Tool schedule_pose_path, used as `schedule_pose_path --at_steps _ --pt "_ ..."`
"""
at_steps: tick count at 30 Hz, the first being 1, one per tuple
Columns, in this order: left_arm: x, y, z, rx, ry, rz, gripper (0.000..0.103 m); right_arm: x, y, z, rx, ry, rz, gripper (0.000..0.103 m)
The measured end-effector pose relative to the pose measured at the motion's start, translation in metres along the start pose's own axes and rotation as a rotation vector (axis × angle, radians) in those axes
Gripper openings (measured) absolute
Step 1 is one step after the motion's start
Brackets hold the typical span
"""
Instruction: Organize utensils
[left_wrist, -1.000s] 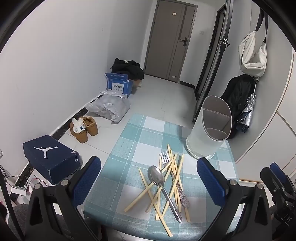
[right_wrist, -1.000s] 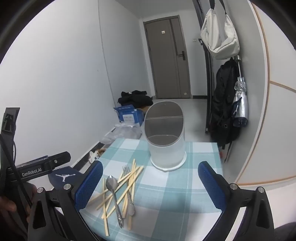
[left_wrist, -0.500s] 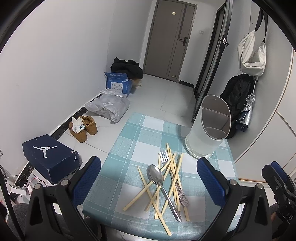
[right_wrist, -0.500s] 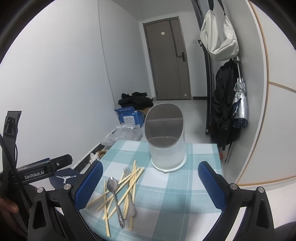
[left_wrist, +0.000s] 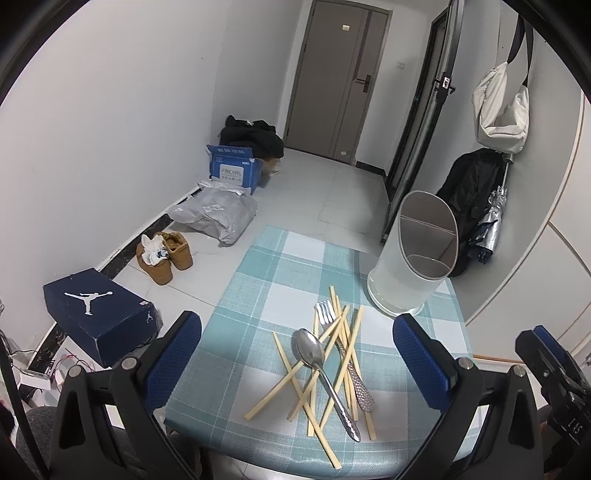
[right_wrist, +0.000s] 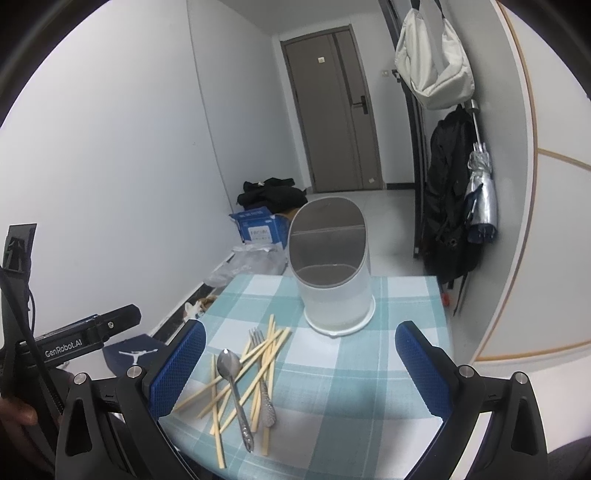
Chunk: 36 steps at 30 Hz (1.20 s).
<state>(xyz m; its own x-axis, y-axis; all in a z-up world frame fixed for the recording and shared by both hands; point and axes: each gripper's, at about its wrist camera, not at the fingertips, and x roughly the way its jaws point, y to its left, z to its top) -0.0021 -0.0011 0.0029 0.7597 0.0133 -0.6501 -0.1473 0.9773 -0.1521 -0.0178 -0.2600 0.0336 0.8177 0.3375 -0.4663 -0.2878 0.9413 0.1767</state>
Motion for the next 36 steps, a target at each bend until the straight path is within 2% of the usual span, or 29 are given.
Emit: schedule_pose_path --at_steps 4,8,12,17,19,22,24,29,34,36 --pt "0.002 0.000 -0.001 -0.001 0.009 -0.012 0.102 0.004 0.000 0.000 0.009 0.015 0.004 0.103" --pt "0.005 0.005 -0.002 -0.062 -0.008 -0.017 0.102 0.012 0.003 -0.001 0.006 0.041 0.003 0.103" --pt "0.018 0.016 -0.001 -0.100 0.030 -0.003 0.102 0.033 0.001 0.002 0.022 0.115 0.010 0.103" --pt "0.032 0.033 0.003 -0.155 0.078 0.002 0.102 0.076 0.000 0.008 0.032 0.224 0.076 0.102" --pt "0.038 0.039 0.004 -0.164 0.092 0.012 0.102 0.097 0.003 0.004 0.027 0.271 0.094 0.093" --pt "0.048 0.047 0.005 -0.206 0.154 0.012 0.102 0.130 0.008 -0.005 0.039 0.358 0.106 0.077" --pt "0.055 0.053 0.007 -0.235 0.172 -0.016 0.102 0.150 0.011 -0.011 0.060 0.400 0.123 0.063" --pt "0.066 0.067 0.008 -0.300 0.223 -0.062 0.102 0.198 0.013 -0.025 0.123 0.448 0.118 0.058" --pt "0.076 0.078 0.007 -0.351 0.257 -0.092 0.102 0.224 0.007 -0.036 0.180 0.485 0.091 0.047" --pt "0.080 0.080 0.006 -0.355 0.268 -0.081 0.102 0.226 0.003 -0.037 0.207 0.486 0.099 0.043"
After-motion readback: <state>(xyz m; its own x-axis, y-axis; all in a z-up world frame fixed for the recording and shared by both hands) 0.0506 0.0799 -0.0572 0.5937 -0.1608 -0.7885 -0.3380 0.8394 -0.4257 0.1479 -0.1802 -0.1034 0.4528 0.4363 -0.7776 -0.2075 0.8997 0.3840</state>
